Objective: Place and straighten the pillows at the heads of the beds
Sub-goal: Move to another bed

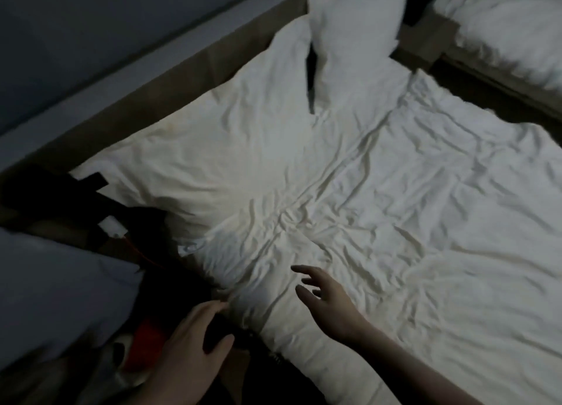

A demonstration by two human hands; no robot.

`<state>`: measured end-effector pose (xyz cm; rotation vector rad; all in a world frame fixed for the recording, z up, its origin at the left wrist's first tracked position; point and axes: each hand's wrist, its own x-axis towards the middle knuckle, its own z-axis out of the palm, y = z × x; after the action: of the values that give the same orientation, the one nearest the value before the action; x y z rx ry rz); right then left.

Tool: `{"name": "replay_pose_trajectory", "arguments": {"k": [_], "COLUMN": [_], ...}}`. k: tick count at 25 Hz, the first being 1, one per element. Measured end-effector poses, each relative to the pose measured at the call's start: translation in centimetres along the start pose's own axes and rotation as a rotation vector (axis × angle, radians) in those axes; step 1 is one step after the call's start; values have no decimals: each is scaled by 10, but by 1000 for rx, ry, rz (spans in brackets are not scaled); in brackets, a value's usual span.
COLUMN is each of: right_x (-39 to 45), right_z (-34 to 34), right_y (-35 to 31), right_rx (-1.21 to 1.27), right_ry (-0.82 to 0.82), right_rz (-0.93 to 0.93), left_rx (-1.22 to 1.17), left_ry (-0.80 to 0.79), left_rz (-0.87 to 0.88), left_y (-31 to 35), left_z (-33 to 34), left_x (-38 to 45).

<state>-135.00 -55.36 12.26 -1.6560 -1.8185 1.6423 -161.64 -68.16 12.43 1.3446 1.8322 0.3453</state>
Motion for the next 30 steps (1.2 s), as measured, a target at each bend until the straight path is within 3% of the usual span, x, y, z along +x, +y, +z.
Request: {"name": "replay_pose_trajectory", "arguments": {"k": [8, 14, 20, 30], "right_x": [-266, -383, -464, -666], "right_z": [-16, -14, -29, -119], "right_y": [42, 83, 136, 345], "right_rx": [278, 418, 544, 620], "right_ry": [324, 501, 583, 707], "right_rz": [90, 129, 68, 84], "left_rx": [-64, -190, -218, -167], "left_ry": [-92, -245, -369, -429], "left_rz": [361, 413, 347, 481], "left_y": [99, 139, 178, 313], "left_z": [35, 78, 134, 382], "left_x": [-101, -157, -205, -318]}}
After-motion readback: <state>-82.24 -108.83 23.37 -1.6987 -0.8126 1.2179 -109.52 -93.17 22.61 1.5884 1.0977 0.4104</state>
